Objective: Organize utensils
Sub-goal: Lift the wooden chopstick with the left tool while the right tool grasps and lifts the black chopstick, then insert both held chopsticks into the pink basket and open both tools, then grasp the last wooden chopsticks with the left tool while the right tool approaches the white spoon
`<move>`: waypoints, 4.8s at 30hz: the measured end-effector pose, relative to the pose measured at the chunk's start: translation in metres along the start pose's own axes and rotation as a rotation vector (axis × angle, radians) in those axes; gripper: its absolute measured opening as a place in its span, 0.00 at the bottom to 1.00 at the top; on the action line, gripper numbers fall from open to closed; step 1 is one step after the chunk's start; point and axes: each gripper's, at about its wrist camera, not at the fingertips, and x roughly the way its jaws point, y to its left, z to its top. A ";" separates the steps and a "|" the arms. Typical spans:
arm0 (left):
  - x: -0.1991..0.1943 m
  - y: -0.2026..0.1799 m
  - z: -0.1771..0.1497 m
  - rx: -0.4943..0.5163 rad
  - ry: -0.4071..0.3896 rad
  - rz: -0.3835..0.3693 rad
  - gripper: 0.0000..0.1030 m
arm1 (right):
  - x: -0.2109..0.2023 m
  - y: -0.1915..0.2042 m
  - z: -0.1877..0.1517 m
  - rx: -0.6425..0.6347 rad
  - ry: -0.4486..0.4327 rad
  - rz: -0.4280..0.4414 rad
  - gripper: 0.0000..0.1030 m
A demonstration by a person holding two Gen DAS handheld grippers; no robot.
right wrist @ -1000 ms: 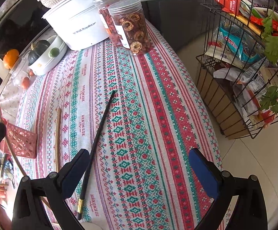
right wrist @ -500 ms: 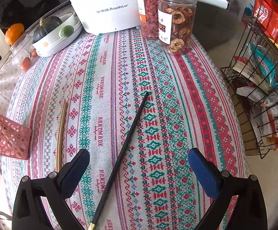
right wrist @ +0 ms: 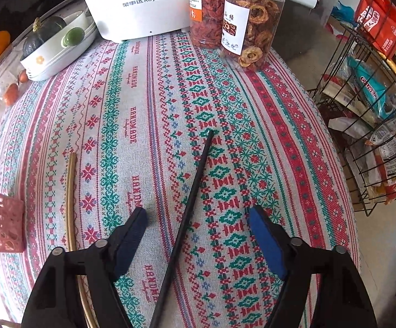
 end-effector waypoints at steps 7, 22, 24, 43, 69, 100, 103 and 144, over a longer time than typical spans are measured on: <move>-0.006 0.009 0.001 -0.030 -0.013 0.010 0.05 | -0.009 -0.002 -0.003 0.004 -0.027 0.114 0.08; -0.043 0.010 0.017 -0.033 -0.165 0.020 0.05 | -0.116 -0.029 -0.025 0.010 -0.351 0.267 0.06; -0.049 0.009 0.020 -0.032 -0.195 0.023 0.06 | -0.131 -0.029 -0.032 -0.001 -0.394 0.269 0.06; -0.066 0.024 0.055 -0.063 -0.434 0.097 0.06 | -0.241 0.001 -0.035 -0.069 -0.698 0.384 0.05; 0.015 0.052 0.045 -0.117 -0.163 -0.025 0.30 | -0.272 0.089 -0.033 -0.146 -0.730 0.589 0.06; -0.008 0.087 0.014 -0.273 -0.054 -0.019 1.00 | -0.218 0.124 -0.019 -0.124 -0.578 0.607 0.75; -0.005 0.085 0.011 -0.279 -0.025 -0.026 1.00 | -0.220 0.114 -0.020 -0.106 -0.567 0.599 0.84; 0.146 -0.075 -0.064 0.158 0.386 0.394 0.99 | -0.114 -0.055 -0.103 -0.244 -0.024 0.112 1.00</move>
